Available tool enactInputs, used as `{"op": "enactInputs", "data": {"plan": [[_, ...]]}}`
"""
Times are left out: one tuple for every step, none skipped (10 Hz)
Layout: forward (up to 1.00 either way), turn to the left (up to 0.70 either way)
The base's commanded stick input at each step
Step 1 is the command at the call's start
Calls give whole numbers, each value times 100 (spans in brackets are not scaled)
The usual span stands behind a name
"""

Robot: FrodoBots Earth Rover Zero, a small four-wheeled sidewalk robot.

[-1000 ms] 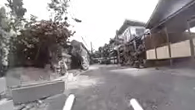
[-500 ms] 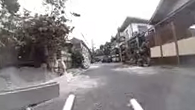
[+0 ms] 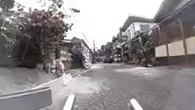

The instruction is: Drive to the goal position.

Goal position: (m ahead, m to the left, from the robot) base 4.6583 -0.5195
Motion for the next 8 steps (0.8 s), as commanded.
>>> {"op": "enactInputs", "data": {"plan": [[85,0],[85,0],[85,0],[85,0],[85,0],[70,0],[70,0],[70,0]]}}
